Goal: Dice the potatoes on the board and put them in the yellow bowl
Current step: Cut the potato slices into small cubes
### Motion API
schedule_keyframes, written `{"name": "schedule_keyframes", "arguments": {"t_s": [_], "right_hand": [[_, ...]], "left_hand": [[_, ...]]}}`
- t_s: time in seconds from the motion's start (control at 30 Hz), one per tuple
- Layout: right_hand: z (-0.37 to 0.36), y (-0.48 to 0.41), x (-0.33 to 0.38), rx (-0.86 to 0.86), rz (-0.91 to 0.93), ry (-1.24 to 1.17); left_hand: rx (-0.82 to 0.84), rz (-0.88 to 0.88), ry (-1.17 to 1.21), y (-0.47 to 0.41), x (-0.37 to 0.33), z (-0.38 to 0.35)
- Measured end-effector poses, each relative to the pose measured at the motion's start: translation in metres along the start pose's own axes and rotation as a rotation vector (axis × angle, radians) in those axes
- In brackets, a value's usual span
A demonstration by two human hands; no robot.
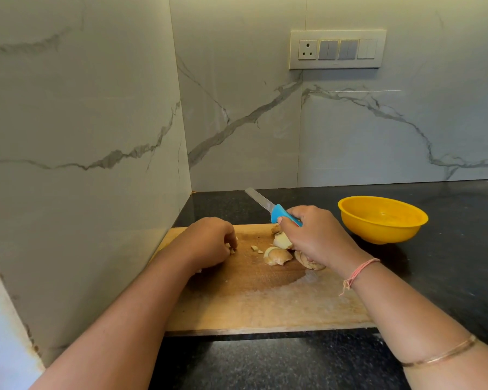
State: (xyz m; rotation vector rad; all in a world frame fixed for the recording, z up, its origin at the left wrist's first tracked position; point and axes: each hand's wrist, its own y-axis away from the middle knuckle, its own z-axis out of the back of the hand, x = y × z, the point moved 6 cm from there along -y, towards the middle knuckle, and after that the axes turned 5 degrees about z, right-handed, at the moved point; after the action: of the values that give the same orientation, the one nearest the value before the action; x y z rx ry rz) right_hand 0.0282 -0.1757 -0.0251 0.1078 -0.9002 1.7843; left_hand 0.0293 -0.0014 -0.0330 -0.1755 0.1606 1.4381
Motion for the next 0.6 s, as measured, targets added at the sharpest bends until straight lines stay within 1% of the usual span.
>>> {"name": "schedule_keyframes", "arguments": {"t_s": [0.17,0.37,0.47,0.6], "right_hand": [[0.002,0.001,0.001,-0.015,0.002,-0.002],[0.005,0.000,0.001,-0.018,-0.007,-0.025],[0.008,0.000,0.000,-0.034,-0.012,-0.036],[0.013,-0.001,-0.001,-0.065,-0.009,-0.034]], "left_hand": [[-0.052,0.052,0.005,-0.001,0.003,0.003],[-0.291,0.034,0.090,0.003,-0.001,0.014],[-0.295,0.018,0.082,0.002,-0.005,0.014],[-0.284,-0.052,0.084,0.003,-0.016,0.014]]}}
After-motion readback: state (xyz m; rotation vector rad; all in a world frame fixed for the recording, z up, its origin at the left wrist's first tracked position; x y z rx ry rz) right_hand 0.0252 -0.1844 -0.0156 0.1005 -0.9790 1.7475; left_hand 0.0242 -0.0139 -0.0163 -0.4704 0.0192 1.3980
